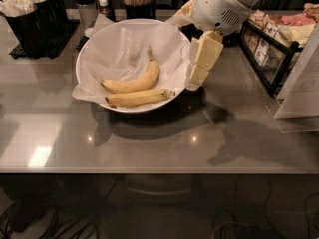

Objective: Pick banana from white bowl

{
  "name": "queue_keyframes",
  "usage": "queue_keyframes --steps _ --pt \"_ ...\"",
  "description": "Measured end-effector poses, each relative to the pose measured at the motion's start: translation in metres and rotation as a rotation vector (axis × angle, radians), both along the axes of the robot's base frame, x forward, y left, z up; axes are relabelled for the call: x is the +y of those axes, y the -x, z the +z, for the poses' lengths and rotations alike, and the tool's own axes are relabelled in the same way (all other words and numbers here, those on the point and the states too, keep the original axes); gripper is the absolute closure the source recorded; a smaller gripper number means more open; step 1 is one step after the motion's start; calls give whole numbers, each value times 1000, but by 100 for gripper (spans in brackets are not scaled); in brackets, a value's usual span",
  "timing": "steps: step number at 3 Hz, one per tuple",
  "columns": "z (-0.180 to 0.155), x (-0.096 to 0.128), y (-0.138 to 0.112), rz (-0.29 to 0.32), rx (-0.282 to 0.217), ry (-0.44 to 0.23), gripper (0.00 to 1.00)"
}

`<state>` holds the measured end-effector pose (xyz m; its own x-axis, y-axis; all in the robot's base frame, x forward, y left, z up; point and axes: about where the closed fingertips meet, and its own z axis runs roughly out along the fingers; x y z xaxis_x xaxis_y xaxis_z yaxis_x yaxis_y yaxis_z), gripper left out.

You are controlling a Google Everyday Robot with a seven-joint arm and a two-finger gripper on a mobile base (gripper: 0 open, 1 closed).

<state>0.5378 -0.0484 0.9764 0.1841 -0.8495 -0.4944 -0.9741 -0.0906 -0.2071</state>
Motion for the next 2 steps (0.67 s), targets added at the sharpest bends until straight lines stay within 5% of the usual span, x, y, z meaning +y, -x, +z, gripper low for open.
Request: queue_keyframes --steps 2 --pt "-11 6 -2 0 17 -17 41"
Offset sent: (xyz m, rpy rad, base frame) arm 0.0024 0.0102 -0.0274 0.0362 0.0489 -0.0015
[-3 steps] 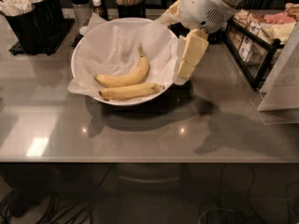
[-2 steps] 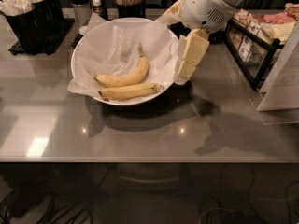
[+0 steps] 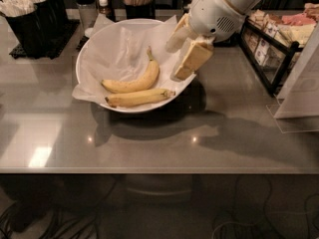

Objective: Pick banana from white bowl

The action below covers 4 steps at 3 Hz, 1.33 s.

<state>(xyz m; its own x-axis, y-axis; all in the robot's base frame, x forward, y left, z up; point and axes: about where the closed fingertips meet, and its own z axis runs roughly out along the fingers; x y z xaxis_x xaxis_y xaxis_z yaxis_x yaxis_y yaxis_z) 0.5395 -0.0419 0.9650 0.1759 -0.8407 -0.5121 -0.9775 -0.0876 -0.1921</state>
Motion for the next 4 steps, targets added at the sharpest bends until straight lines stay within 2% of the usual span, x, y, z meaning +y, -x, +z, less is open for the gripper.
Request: queue_keyframes --steps 2,3,4 --pt "-33 23 -13 37 47 -28 43" --pt "-36 33 -22 60 43 -19 43" --pt "-43 38 -33 67 40 22 43"
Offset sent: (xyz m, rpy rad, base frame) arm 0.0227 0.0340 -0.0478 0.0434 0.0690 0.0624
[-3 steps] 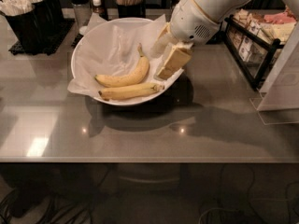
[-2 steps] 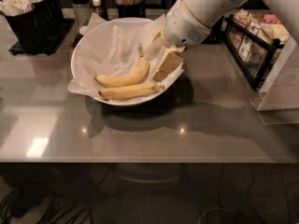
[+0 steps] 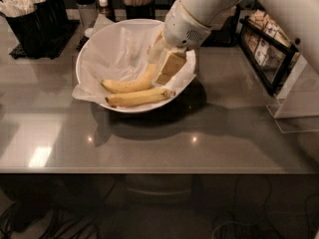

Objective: Pick banana from white bowl

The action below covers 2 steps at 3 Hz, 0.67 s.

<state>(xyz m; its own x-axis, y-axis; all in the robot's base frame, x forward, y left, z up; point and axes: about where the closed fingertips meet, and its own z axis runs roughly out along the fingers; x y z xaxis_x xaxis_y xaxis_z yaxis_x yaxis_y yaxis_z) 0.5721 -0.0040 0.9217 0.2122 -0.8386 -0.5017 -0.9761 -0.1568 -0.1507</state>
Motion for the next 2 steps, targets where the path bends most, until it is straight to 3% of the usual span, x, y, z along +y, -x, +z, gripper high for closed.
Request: queue_keyframes --steps 2 --pt "-33 2 -12 -16 15 42 43"
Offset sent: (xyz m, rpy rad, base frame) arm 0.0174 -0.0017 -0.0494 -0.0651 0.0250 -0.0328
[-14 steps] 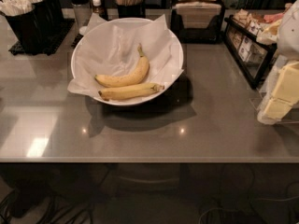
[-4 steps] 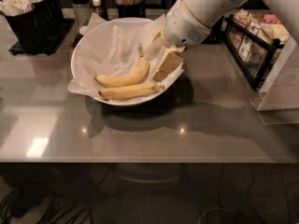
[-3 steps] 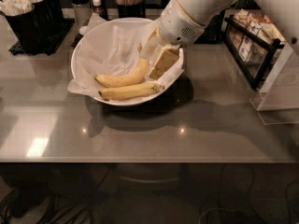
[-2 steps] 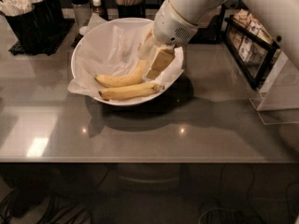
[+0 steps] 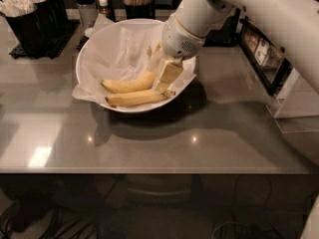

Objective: Pick banana from white bowl

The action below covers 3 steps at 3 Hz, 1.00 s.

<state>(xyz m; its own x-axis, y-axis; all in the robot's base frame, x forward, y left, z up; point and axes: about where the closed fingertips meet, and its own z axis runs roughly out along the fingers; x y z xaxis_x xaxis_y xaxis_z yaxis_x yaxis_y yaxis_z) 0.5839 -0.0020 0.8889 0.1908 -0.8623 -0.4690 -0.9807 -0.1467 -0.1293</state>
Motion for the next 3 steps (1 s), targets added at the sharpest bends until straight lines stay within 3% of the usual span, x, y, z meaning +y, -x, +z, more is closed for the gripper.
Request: queue_keyframes --steps 3 --pt "-38 2 -13 -78 65 77 46"
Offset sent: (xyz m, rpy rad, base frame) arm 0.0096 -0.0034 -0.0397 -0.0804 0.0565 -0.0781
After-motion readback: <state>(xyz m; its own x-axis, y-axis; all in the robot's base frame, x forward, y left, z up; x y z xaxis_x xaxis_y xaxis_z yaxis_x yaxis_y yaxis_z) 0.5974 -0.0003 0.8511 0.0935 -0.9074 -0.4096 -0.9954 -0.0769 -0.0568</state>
